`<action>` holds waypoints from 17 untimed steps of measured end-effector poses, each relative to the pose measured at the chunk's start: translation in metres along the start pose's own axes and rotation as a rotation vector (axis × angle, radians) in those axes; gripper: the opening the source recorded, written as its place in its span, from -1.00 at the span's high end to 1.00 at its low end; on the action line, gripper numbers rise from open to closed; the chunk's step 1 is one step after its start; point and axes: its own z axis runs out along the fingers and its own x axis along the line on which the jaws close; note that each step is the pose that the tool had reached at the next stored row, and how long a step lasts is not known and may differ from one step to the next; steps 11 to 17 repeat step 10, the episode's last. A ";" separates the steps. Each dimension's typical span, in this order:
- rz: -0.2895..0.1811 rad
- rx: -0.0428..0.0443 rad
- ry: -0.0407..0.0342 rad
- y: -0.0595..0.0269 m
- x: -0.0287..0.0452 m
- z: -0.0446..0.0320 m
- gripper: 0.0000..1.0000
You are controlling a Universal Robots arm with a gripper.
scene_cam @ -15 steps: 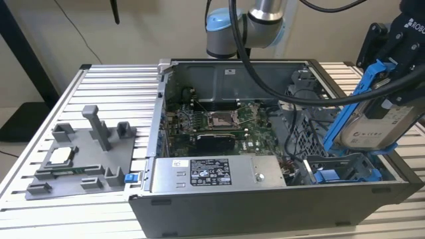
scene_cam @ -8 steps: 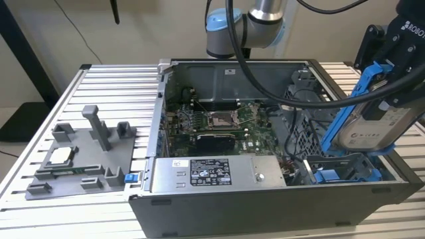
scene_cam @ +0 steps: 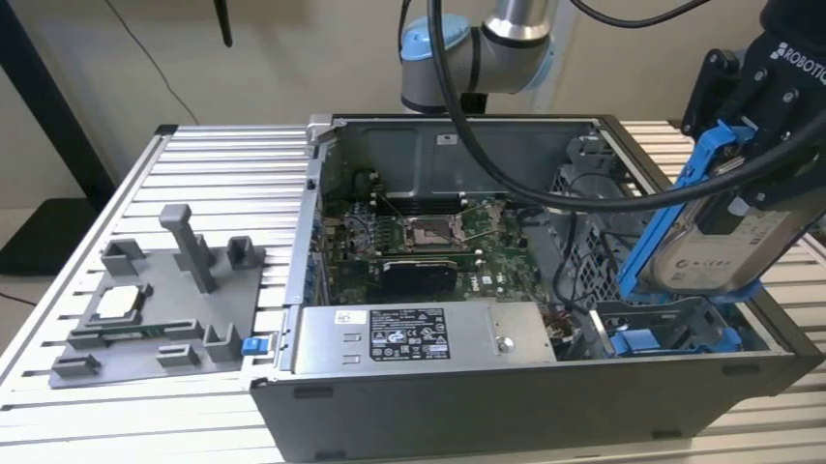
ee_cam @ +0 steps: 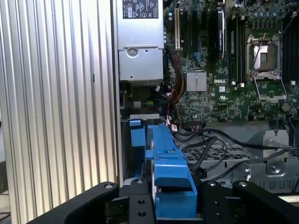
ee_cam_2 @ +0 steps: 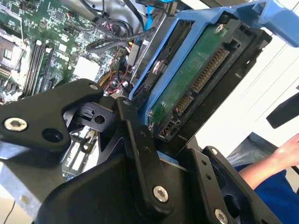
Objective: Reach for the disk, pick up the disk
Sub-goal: 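Pick up the disk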
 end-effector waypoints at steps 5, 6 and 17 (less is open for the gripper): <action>-0.016 -0.0005 0.0002 0.0002 0.0001 0.0000 1.00; -0.016 -0.0005 0.0002 0.0003 0.0002 0.0000 1.00; -0.016 -0.0005 0.0001 0.0006 0.0004 0.0000 1.00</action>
